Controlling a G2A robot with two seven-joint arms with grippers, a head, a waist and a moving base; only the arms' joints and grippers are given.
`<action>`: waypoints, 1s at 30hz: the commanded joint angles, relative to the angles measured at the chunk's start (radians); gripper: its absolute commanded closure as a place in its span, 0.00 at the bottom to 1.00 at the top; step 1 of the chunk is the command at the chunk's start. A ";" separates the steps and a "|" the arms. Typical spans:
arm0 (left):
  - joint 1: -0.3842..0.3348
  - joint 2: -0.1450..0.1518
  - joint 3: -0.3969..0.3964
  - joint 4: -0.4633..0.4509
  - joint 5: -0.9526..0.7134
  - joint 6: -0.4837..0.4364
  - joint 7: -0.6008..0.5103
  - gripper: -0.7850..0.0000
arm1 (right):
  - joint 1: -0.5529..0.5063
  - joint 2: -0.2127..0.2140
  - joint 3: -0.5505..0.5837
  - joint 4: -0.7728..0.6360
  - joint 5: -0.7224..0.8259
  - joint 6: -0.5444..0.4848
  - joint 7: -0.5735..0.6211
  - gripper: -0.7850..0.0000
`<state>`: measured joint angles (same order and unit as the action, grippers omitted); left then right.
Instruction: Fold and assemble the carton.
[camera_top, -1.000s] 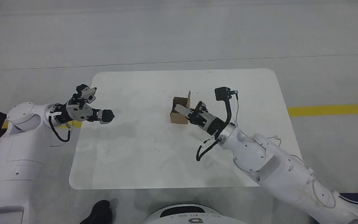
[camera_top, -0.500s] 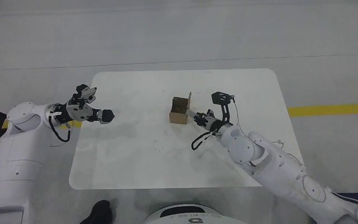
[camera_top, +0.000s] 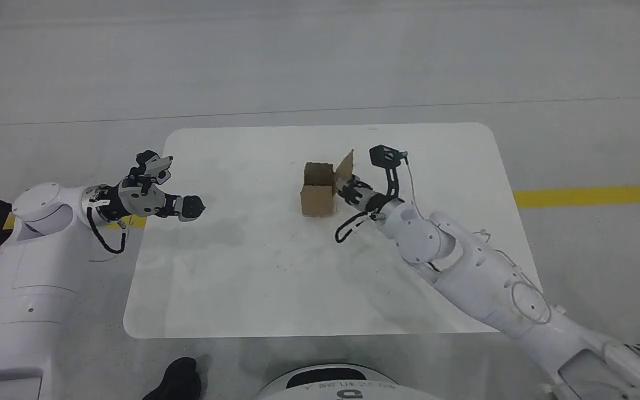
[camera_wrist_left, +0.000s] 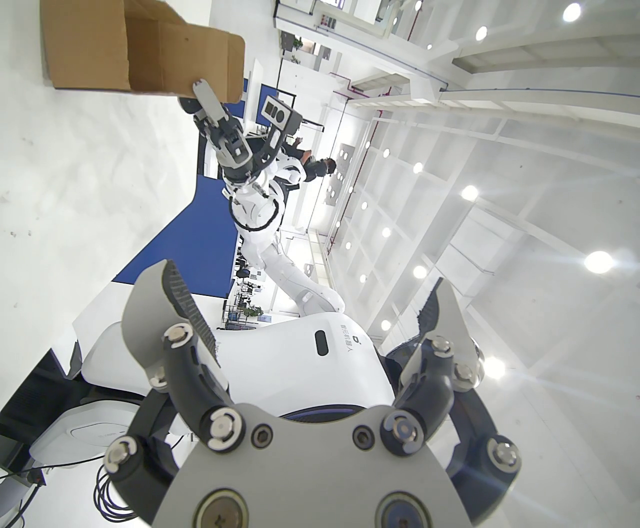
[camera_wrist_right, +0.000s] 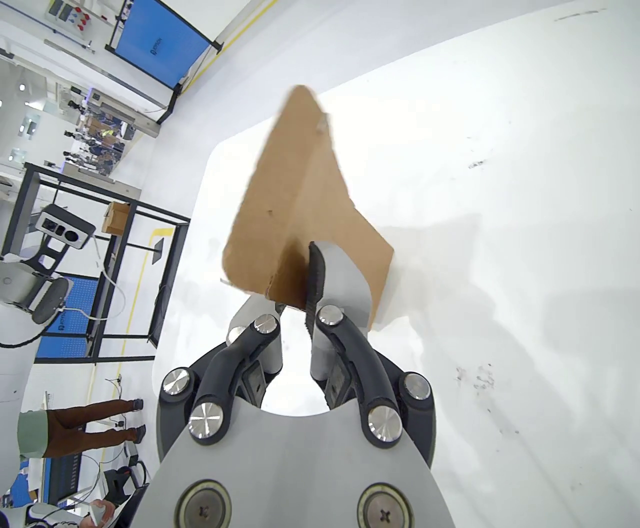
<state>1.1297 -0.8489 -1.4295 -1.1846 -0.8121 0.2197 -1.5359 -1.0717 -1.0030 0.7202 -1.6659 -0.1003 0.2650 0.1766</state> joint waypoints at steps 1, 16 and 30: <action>0.000 0.000 0.000 0.000 0.000 0.000 0.000 0.00 | -0.003 -0.006 0.020 0.003 0.090 -0.049 0.034 1.00; 0.000 0.000 0.000 0.000 0.000 0.000 0.000 0.00 | -0.031 -0.010 0.090 0.007 0.258 -0.160 0.049 1.00; 0.000 0.000 0.000 0.000 0.000 0.000 0.000 0.00 | 0.105 -0.003 0.033 0.209 -0.243 -0.510 0.309 1.00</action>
<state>1.1297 -0.8489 -1.4295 -1.1846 -0.8121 0.2197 -1.5359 -0.9748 -1.0056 0.7521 -1.4794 -0.3482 -0.1824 0.4640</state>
